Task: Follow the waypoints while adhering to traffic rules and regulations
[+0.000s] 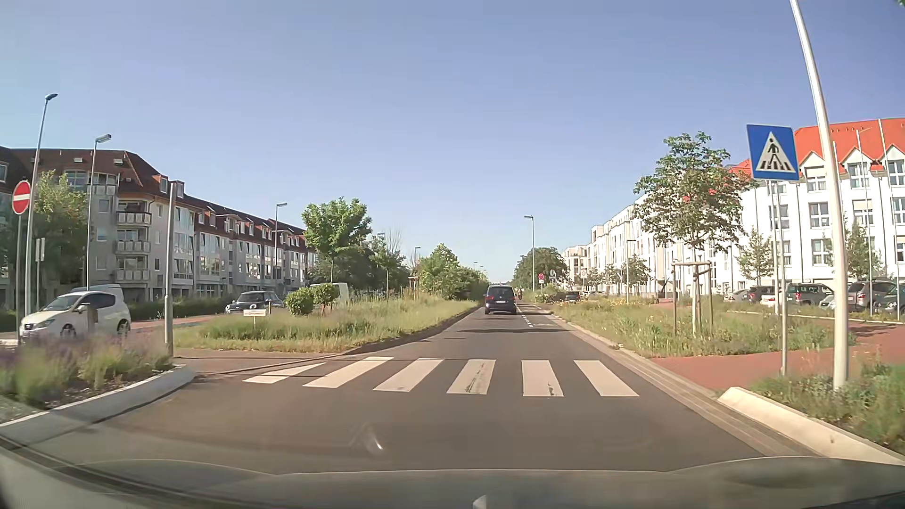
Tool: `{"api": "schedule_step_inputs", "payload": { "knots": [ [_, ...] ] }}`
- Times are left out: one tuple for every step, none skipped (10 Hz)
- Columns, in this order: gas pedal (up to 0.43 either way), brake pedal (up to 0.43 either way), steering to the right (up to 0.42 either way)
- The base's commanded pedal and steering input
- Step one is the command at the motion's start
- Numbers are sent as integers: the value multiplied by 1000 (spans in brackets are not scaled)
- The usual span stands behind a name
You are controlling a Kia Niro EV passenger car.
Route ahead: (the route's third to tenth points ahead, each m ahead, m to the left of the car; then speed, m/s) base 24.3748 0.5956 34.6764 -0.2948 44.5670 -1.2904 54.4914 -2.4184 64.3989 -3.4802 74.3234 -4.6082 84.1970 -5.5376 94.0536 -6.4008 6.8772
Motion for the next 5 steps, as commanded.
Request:
{"api": "schedule_step_inputs", "payload": {
  "knots": [
    [157,0,27],
    [157,0,31],
    [157,0,37],
    [157,0,40],
    [157,0,40]
  ]
}}
